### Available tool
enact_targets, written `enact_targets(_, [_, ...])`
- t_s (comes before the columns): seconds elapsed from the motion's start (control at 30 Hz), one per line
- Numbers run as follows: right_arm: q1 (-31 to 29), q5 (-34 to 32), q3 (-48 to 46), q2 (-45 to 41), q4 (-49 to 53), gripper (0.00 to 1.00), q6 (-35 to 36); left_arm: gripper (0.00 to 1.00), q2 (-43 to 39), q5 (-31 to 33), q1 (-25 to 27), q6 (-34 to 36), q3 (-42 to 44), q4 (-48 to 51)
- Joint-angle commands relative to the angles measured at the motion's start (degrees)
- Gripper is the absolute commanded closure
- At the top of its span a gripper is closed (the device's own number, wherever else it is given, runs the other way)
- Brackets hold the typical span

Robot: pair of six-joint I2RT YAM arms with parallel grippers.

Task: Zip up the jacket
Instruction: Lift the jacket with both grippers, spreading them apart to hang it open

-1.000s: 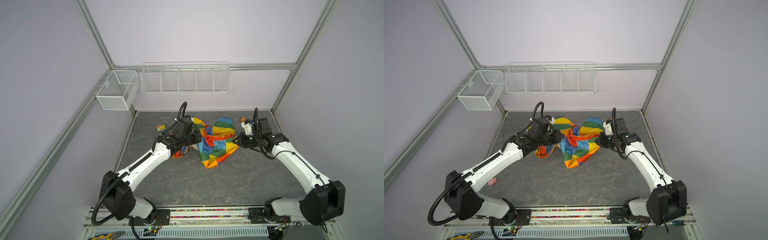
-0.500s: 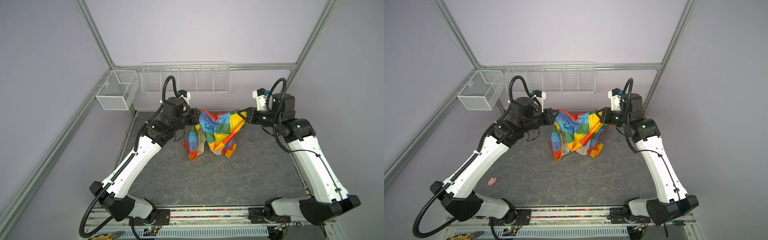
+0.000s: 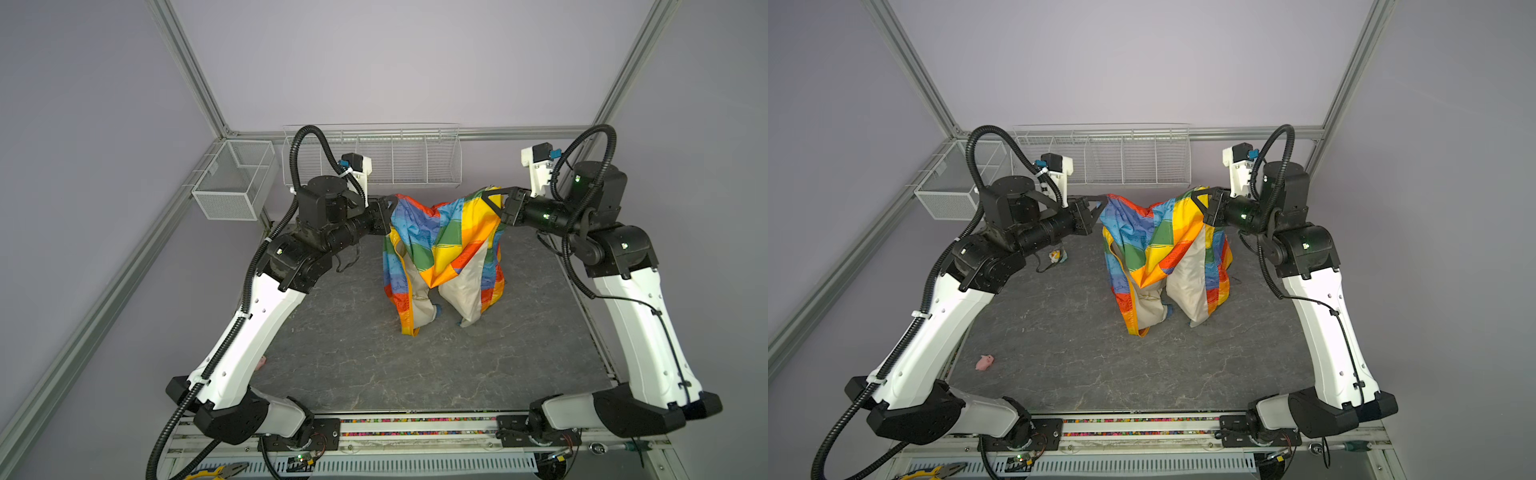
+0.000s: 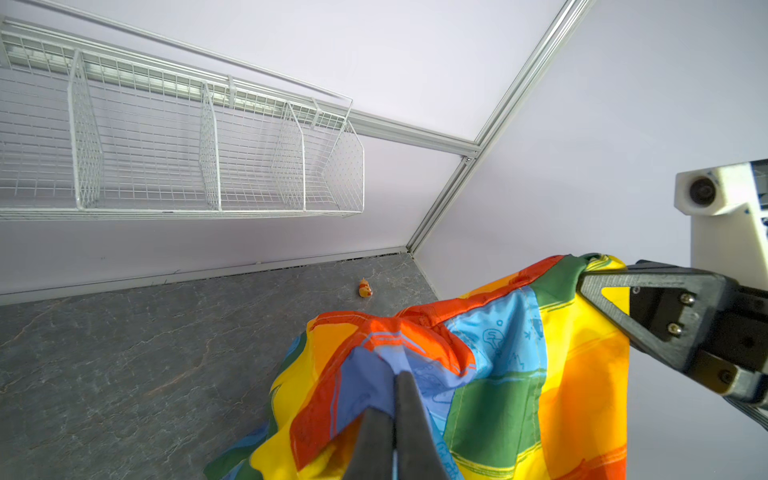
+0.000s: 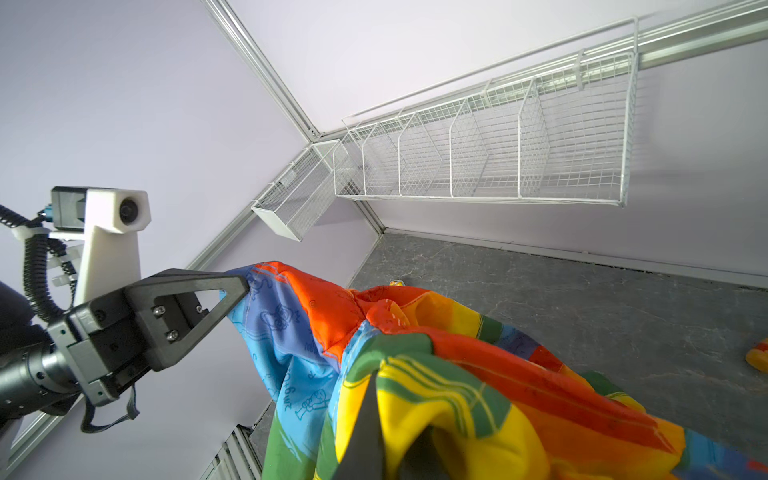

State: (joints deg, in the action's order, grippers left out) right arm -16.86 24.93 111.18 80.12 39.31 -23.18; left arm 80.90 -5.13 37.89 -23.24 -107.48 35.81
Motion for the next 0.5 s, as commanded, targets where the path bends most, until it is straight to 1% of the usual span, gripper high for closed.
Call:
enact_targets(0.0, [0.24,2.22,1.88,-2.87,-4.76,0.93,1.73,1.00,-2.87,-1.76,-0.36,1.25,-1.84,-2.58])
enact_targets(0.23, [0.17,5.30,3.34,-6.19,-6.72,0.93,1.26,1.00,-7.44,-4.51,-0.36,-1.02,-0.98,-6.66])
enact_targets(0.47, [0.23,8.92,5.19,-9.16,-11.07,0.92,-2.05,1.00,-10.20,-7.48,-0.36,-3.82,-1.81,-10.27])
